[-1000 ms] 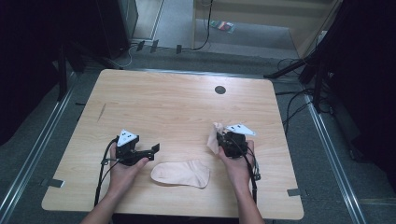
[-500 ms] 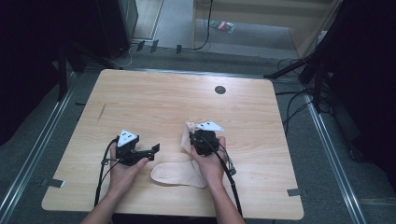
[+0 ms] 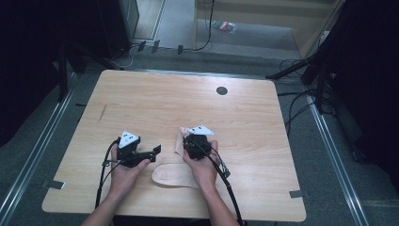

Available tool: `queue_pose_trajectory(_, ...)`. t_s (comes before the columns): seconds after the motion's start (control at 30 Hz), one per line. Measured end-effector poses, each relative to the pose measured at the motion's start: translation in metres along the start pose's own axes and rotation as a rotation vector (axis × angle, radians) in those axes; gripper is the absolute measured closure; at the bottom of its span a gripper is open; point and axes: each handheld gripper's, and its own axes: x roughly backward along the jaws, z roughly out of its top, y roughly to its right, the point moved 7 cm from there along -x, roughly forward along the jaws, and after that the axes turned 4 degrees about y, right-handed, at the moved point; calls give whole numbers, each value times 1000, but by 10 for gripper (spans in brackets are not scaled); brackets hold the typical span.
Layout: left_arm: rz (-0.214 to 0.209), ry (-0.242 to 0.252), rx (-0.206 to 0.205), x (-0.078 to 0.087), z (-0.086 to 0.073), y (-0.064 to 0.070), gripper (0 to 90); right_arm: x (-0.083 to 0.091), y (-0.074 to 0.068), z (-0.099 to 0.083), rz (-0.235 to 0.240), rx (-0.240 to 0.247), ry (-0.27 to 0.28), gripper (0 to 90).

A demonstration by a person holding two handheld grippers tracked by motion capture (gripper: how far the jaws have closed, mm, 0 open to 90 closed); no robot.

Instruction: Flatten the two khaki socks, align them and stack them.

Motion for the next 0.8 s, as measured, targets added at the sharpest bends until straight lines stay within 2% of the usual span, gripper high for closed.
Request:
queue_pose_trajectory(0.03,1,0,0,0,0,0,70,0,0,-1,3,-6,-3,788)
queue_pose_trajectory(0.17,-1,0,0,0,0,0,70,1,2,0,28,-38,-11,528)
queue_pose_trajectory(0.23,-1,3,4,0,0,0,70,5,6,4,33,-53,-3,477)
queue_pose_trajectory(0.3,-1,4,4,0,0,0,70,11,12,8,40,-62,13,476)
queue_pose_trajectory(0.4,-1,4,3,0,0,0,70,19,24,14,25,-68,30,497)
queue_pose_trajectory(0.53,1,9,5,0,1,0,79,23,41,12,-6,-67,33,540)
queue_pose_trajectory(0.6,3,9,5,1,2,-1,101,21,48,9,-6,-77,26,572)
queue_pose_trajectory(0.8,-7,10,-9,0,3,3,142,10,47,0,29,-64,-11,604)
